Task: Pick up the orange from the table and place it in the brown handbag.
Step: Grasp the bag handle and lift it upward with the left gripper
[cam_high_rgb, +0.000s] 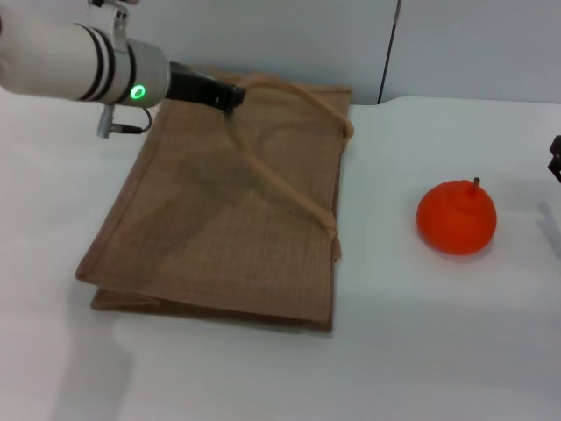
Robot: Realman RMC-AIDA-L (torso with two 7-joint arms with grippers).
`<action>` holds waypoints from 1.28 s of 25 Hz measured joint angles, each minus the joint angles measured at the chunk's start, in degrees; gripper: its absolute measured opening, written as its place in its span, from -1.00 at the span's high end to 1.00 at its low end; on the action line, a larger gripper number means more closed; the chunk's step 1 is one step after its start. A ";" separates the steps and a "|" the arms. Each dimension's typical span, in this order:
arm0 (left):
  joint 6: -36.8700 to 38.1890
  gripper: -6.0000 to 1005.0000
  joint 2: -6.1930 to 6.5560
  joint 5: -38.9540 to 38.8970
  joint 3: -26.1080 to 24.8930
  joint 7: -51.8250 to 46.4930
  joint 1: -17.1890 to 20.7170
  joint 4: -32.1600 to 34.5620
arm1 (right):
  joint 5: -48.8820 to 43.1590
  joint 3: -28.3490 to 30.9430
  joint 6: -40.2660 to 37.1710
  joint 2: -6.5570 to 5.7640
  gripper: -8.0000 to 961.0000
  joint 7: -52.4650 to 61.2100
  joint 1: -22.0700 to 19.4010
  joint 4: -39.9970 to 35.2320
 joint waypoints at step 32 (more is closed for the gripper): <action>-12.43 0.75 -1.37 9.29 -0.33 -5.96 9.68 39.68 | 0.04 -7.71 0.95 -0.20 -0.64 3.61 0.40 -1.18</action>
